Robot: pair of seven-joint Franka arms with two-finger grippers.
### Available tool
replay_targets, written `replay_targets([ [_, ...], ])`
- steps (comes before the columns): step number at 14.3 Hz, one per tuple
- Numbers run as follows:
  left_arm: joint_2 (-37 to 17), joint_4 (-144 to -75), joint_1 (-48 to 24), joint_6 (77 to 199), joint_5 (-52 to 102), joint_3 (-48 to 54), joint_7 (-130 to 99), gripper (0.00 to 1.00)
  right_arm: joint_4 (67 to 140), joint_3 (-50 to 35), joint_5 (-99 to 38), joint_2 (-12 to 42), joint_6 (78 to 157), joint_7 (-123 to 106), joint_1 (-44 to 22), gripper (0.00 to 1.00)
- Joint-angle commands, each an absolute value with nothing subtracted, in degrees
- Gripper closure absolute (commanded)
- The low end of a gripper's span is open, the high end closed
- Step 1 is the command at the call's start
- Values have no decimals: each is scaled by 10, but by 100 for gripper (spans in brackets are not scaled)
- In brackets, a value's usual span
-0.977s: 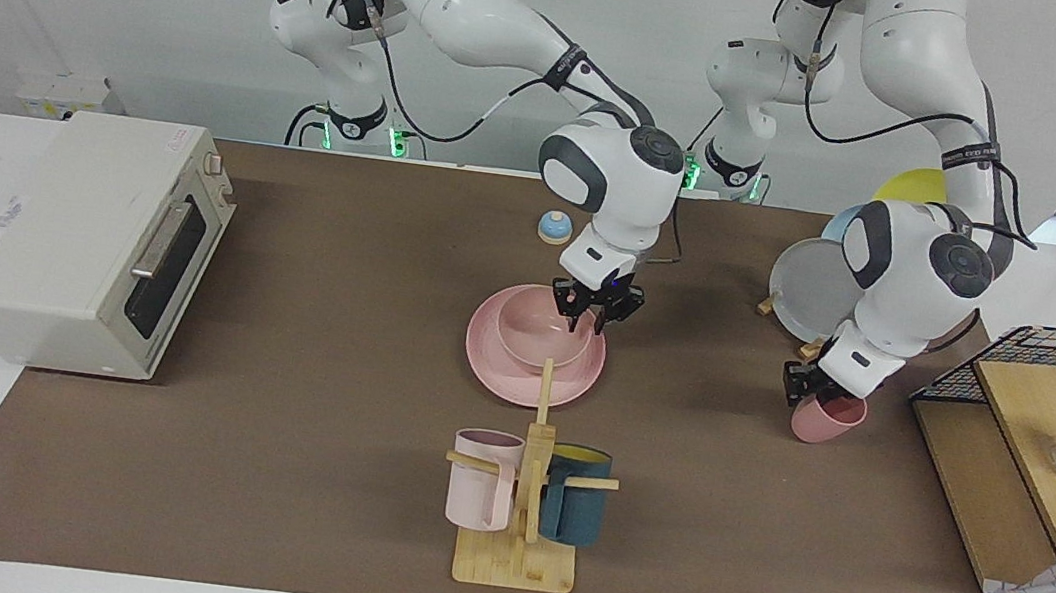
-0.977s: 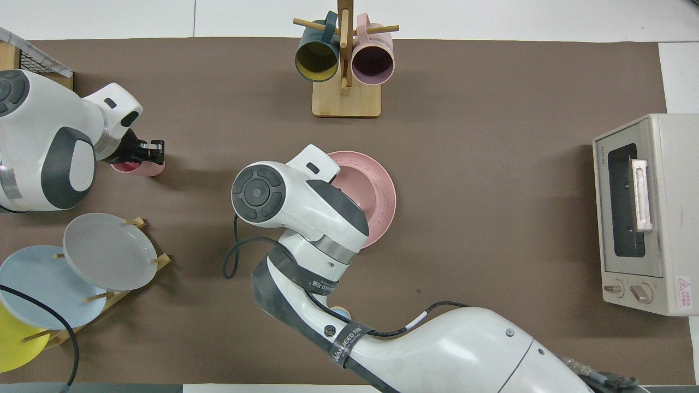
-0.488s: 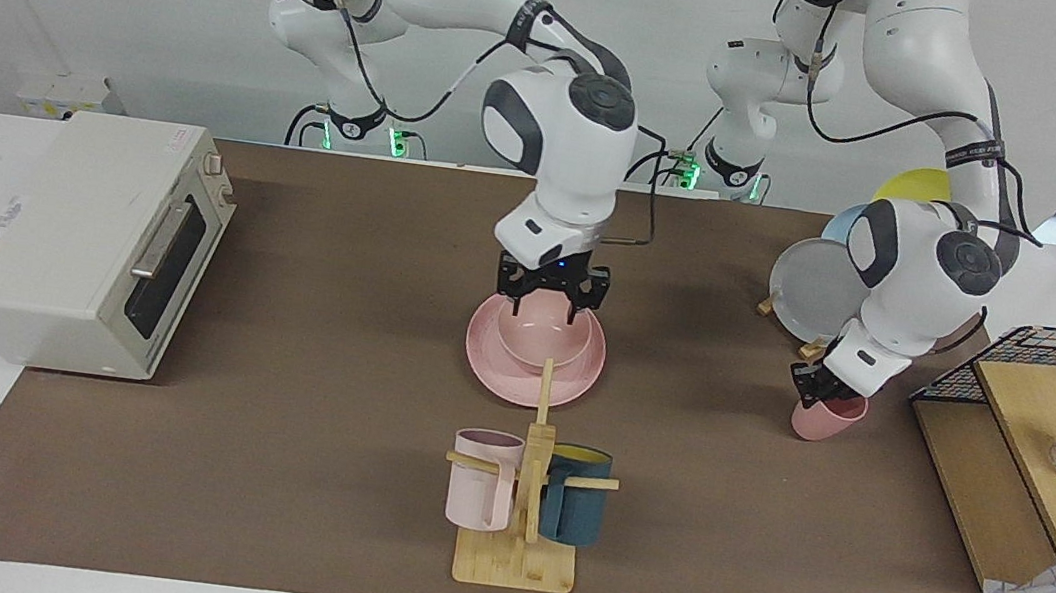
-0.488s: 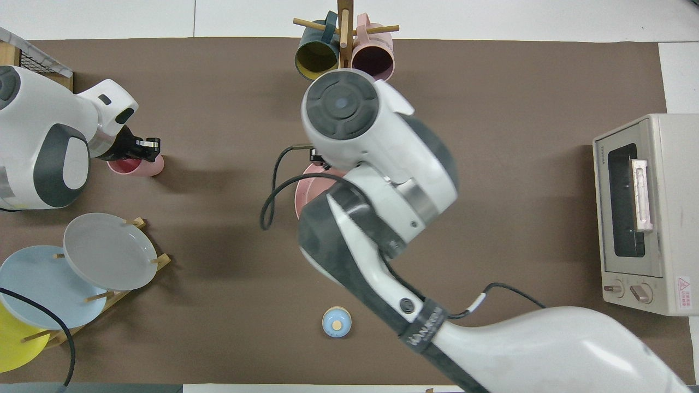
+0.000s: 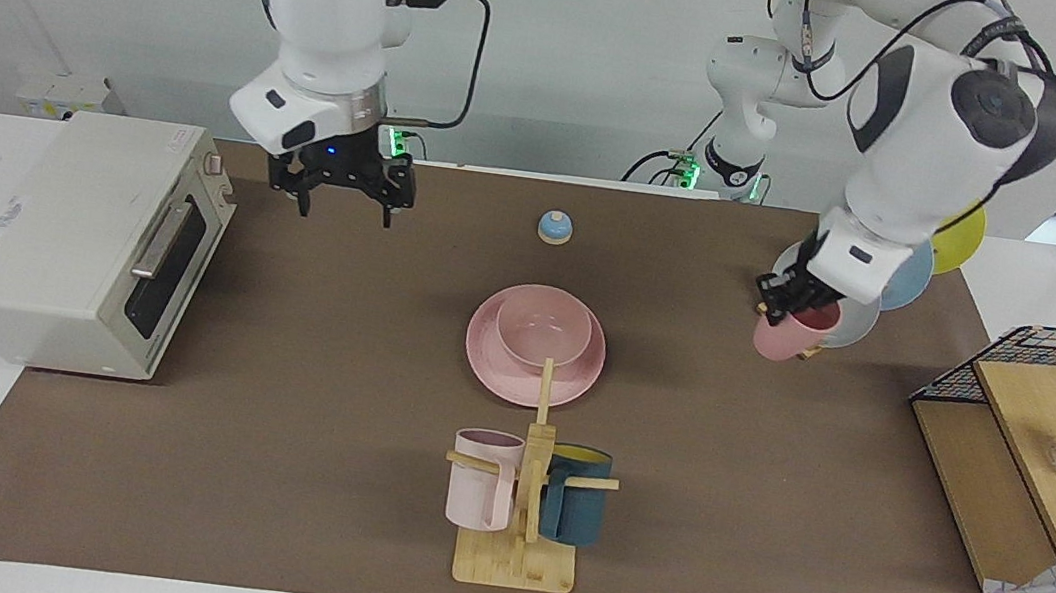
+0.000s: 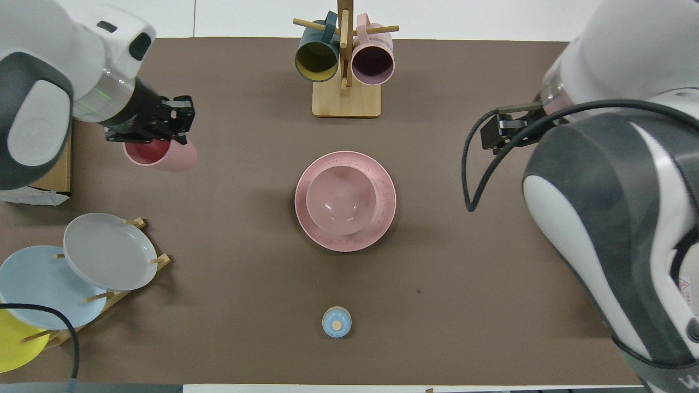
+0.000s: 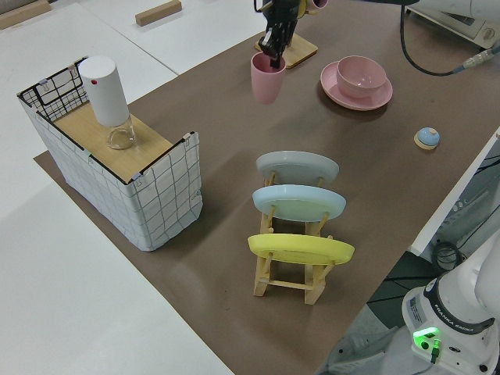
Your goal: Organize tableware
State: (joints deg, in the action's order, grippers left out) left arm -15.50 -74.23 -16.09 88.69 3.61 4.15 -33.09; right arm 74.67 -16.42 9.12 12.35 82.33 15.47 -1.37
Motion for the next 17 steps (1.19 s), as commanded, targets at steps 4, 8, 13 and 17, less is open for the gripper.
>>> replay_targets([
  [4, -226, -679, -318, 933, 33, 33, -511, 100, 902, -80, 67, 33, 845, 27, -11, 0],
  [8, -228, -753, -342, 1019, 26, 33, -519, 100, 943, -47, 58, 15, 881, 24, -11, 0],
  [13, -259, -788, -360, 1066, 17, 32, -540, 100, 979, -11, 45, 1, 923, 19, -18, 0],
  [17, -283, -797, -375, 1089, 10, 32, -551, 100, 974, 20, -8, 7, 931, 12, -18, 0],
])
